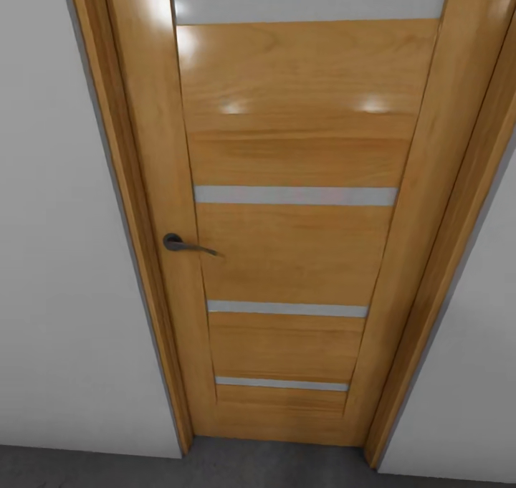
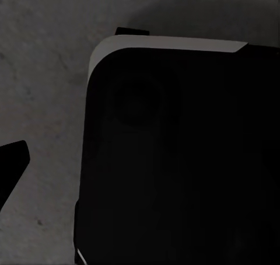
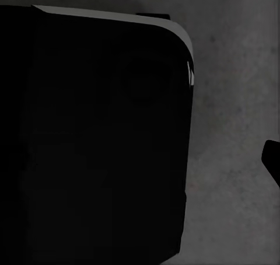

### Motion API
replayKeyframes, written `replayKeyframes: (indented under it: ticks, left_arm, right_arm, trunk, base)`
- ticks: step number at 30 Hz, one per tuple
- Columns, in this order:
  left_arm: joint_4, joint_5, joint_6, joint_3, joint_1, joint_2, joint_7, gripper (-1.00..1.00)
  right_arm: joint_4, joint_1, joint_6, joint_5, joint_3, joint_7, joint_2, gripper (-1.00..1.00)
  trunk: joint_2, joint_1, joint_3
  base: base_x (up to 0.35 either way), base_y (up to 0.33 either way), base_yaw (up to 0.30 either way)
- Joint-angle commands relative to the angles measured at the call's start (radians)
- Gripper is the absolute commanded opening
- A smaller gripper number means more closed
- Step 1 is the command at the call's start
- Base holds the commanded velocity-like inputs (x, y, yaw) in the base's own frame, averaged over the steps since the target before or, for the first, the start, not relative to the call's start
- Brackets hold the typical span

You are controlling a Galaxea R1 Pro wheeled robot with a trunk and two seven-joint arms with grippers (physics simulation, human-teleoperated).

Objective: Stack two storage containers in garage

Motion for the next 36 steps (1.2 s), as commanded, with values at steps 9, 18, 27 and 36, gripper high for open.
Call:
replayKeyframes:
  ticks: [9, 18, 27, 36]
  left_arm:
    - [0.0, 0.009, -0.005, 0.001, 0.0, 0.0, 0.001, 1.0]
    - [0.0, 0.009, -0.006, 0.0, 0.0, 0.0, 0.001, 1.0]
    - [0.0, 0.009, -0.006, 0.001, 0.0, 0.0, 0.001, 1.0]
    - [0.0, 0.009, -0.006, 0.001, 0.0, -0.001, 0.001, 1.0]
  right_arm:
    - [0.0, 0.0, -0.003, 0.004, 0.0, 0.0, 0.0, 1.0]
    - [0.0, 0.0, -0.006, 0.005, 0.0, 0.0, 0.0, 1.0]
    - [0.0, 0.0, -0.006, 0.004, 0.002, 0.0, 0.0, 1.0]
    - [0.0, 0.0, -0.007, 0.005, 0.002, 0.0, 0.0, 1.0]
  trunk:
    - [0.0, 0.0, -0.001]
    - [0.0, 0.0, -0.001]
    - [0.0, 0.0, -0.001]
    - [0.0, 0.0, -0.001]
  base:
    - [0.02, -0.009, 0.0]
    - [0.054, -0.038, 0.0]
    - [0.001, -0.001, 0.0]
    - [0.0, 0.0, 0.0]
